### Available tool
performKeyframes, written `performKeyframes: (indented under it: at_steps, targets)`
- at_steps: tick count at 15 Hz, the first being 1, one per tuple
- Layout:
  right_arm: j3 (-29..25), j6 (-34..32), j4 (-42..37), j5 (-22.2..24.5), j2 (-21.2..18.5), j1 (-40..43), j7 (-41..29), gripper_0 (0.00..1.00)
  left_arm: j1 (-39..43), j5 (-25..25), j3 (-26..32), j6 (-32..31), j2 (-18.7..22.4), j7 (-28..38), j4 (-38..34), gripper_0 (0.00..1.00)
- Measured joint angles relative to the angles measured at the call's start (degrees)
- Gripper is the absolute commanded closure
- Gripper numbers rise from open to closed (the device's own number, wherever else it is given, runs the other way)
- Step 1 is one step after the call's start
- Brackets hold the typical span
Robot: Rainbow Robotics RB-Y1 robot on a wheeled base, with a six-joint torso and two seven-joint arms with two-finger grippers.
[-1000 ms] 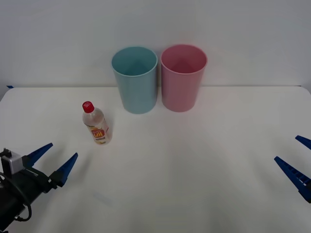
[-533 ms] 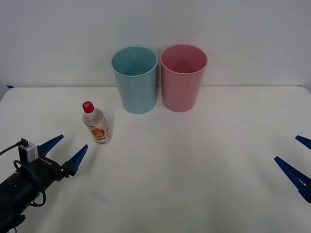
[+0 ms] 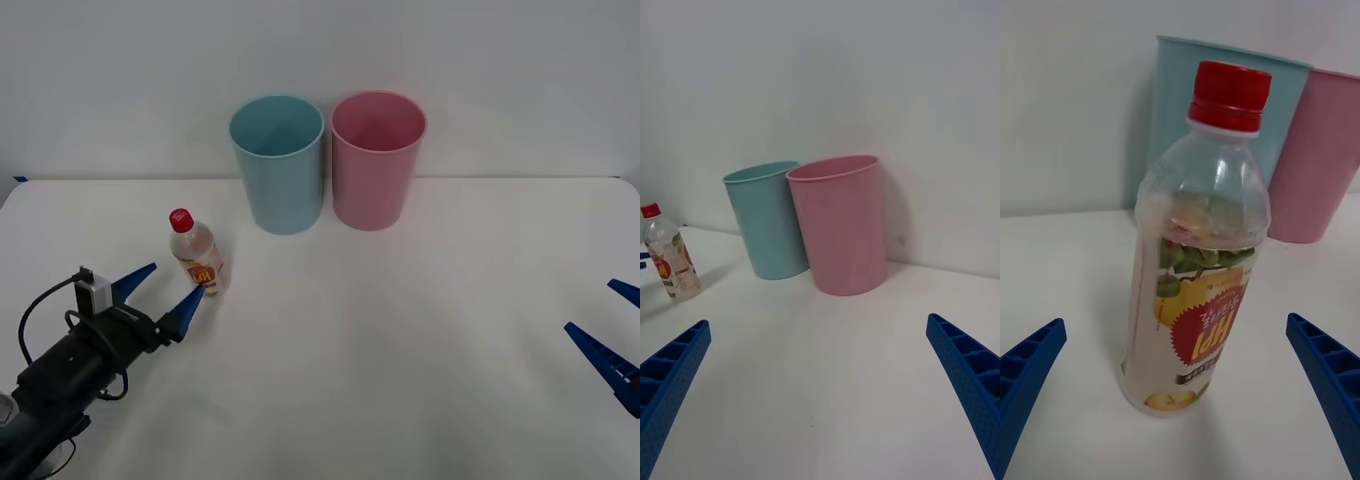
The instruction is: Grasp the object on the table and drop it into the matching bin: aluminum can to the light blue bin, PET bottle to the pink bin.
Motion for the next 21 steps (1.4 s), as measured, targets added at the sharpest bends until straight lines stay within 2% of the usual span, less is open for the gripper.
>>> performKeyframes:
  at_steps: [14,18,19,20,21]
  targets:
    - [0.00,0.00,0.00,0.00,0.00,0.00,0.00,0.00,-13.93,-2.22,-0.66,0.49,-3.12,-3.21,14.63,0.00]
    - [0.00,0.00,0.00,0.00,0.00,0.00,-0.01,0.00,-14.84,-2.55,-0.66,0.66,-3.50,-3.41,15.34,0.00]
    - [0.00,0.00,0.00,0.00,0.00,0.00,0.01,0.00,-14.84,-2.53,-0.66,0.72,-3.50,-3.45,15.34,0.37]
    - [0.00,0.00,0.00,0.00,0.00,0.00,-0.01,0.00,-14.82,-2.52,-0.66,0.75,-3.50,-3.49,15.34,0.79]
    - [0.00,0.00,0.00,0.00,0.00,0.00,0.00,0.00,-14.78,-2.51,-0.63,0.80,-3.50,-3.53,15.34,0.98]
